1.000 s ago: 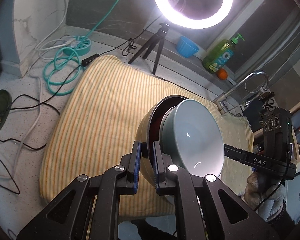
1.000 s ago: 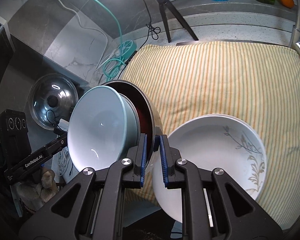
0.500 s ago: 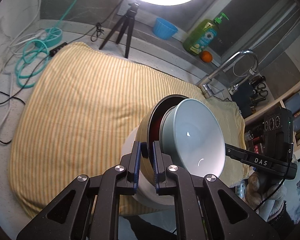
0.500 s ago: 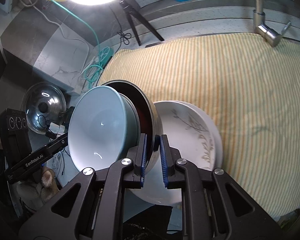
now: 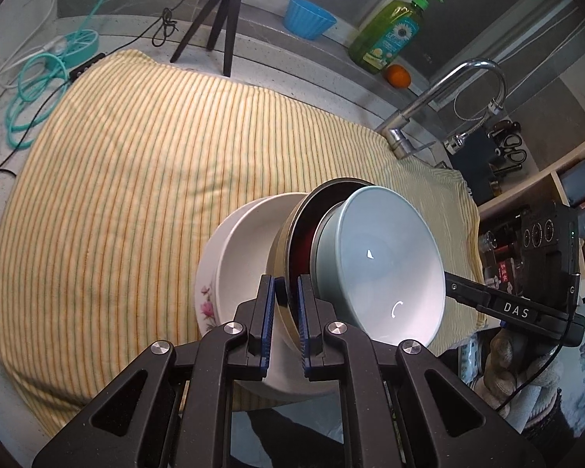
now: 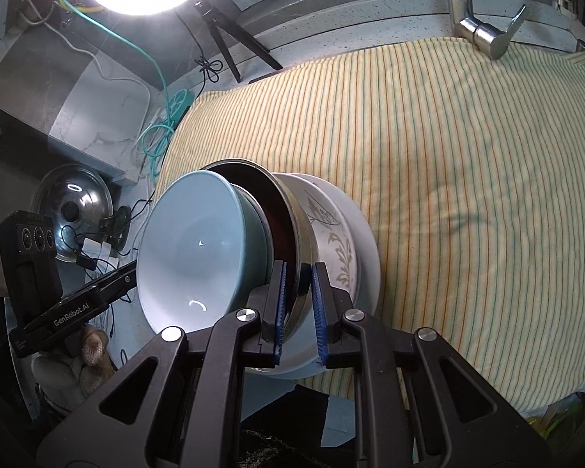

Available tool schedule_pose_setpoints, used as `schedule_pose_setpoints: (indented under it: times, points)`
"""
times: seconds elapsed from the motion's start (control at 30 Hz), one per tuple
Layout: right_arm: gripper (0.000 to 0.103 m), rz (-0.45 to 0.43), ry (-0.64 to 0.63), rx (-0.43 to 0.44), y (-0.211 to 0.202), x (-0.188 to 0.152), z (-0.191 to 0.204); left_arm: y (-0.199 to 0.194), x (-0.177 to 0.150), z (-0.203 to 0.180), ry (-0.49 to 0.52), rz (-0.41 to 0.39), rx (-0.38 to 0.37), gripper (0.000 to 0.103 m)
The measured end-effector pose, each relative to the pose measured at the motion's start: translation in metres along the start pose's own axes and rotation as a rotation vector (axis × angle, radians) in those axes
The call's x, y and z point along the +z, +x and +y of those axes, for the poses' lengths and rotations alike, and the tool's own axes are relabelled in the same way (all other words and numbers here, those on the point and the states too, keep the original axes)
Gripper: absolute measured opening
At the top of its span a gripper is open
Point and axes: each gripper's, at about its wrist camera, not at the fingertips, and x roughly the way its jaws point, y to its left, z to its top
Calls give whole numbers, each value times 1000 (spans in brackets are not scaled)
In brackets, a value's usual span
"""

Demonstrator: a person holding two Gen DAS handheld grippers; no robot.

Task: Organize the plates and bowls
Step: 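Lift the nested bowl set and lower it onto the white plate stack, then open both grippers and pull them back from the stacked dishes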

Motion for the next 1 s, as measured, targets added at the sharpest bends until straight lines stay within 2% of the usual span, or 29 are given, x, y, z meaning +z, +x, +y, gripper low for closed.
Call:
schedule_pose_setpoints:
  times: [0.03,0.67,0.93,1.0]
  points:
    - [15,0,1,0,0,0,0,1,-1,-1,1,2,2,8]
    - [14,8,-25,5,6,-4,-2,6,-4,3,-5,19,29,8]
    - [15,-18,-60,-30,2,-8,2,0,-6,4,2,3,39,12]
    - [16,-25,-70,-37,-1,-9,3,-3,-7,6,2,-3,40,18]
